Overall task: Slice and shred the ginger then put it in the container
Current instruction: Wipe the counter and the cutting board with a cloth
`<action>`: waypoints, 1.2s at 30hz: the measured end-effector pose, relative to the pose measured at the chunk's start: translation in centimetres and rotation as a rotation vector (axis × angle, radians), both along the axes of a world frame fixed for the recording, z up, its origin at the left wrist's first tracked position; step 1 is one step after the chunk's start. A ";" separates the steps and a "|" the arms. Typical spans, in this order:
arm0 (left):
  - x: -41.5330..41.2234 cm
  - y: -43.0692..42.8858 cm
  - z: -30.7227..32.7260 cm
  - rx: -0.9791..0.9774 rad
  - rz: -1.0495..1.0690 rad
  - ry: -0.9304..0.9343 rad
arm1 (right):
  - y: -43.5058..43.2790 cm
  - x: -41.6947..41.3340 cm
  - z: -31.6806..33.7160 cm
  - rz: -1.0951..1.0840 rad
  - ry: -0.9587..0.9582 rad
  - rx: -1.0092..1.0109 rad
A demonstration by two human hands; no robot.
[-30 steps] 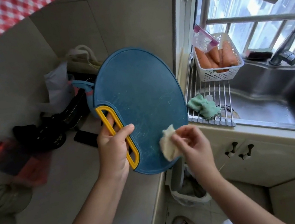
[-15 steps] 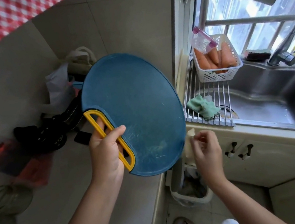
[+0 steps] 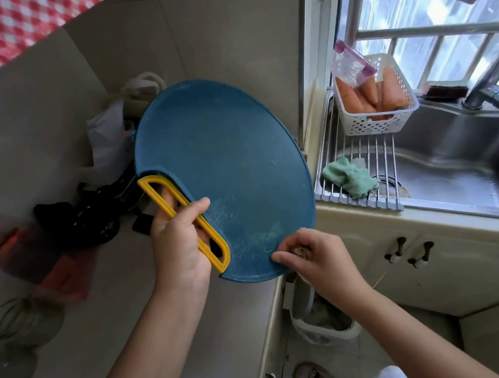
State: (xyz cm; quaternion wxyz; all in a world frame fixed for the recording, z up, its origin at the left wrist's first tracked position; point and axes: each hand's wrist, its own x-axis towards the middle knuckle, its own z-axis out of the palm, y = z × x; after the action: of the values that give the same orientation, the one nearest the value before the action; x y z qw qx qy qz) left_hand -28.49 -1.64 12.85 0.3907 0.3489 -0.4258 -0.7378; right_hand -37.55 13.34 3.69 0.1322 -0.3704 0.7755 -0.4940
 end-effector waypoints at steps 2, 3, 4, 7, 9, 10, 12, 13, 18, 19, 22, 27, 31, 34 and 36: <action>0.0 0.0 0.2 -0.008 -0.008 0.005 | -0.3 0.1 -0.3 0.013 0.098 0.016; 0.0 0.2 0.4 -0.019 -0.014 0.008 | -0.3 0.3 -0.4 0.018 0.156 0.027; -0.1 0.3 0.6 -0.028 -0.019 0.011 | -0.4 0.4 -0.6 0.028 0.190 0.040; 0.0 0.3 0.8 -0.032 -0.017 0.018 | -0.2 0.5 -0.4 0.058 0.109 0.034; 0.0 0.1 0.8 -0.023 -0.005 0.013 | 0.0 0.3 -0.1 0.055 0.029 -0.023; 0.1 0.0 0.8 -0.023 0.001 0.009 | 0.2 0.1 0.1 0.043 -0.007 -0.054; 0.1 -0.2 0.7 -0.025 0.007 0.010 | 0.4 -0.3 0.4 0.010 -0.101 -0.101; 0.1 -0.3 0.7 -0.022 0.007 0.013 | 0.5 -0.4 0.5 -0.005 -0.139 -0.102; 0.0 -0.6 0.5 0.017 0.026 0.024 | 0.7 -0.6 0.4 -0.060 -0.152 -0.093; 0.0 -0.7 0.5 0.019 0.029 0.025 | 0.7 -0.6 0.5 -0.068 -0.153 -0.100; 0.1 -0.8 0.5 0.007 0.014 0.019 | 0.5 -0.6 0.7 -0.086 -0.174 -0.117; 0.2 -0.8 0.6 -0.002 -0.009 0.030 | 0.0 -0.7 1.5 -0.069 -0.147 -0.116; 0.3 -0.6 0.5 0.003 -0.001 0.022 | -0.1 -0.9 1.7 0.037 -0.070 0.002; 0.3 -0.5 0.4 0.006 0.005 0.010 | -0.2 -0.9 2.1 0.116 -0.274 -0.040; 0.4 -0.3 0.3 -0.008 0.002 0.002 | -0.1 -1.1 3.0 0.124 -0.471 -0.167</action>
State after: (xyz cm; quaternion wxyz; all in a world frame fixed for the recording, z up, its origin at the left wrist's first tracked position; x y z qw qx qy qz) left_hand -28.07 -1.98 13.18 0.3931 0.3469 -0.4281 -0.7361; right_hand -38.63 13.20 6.67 0.3081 -0.3019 0.6555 -0.6199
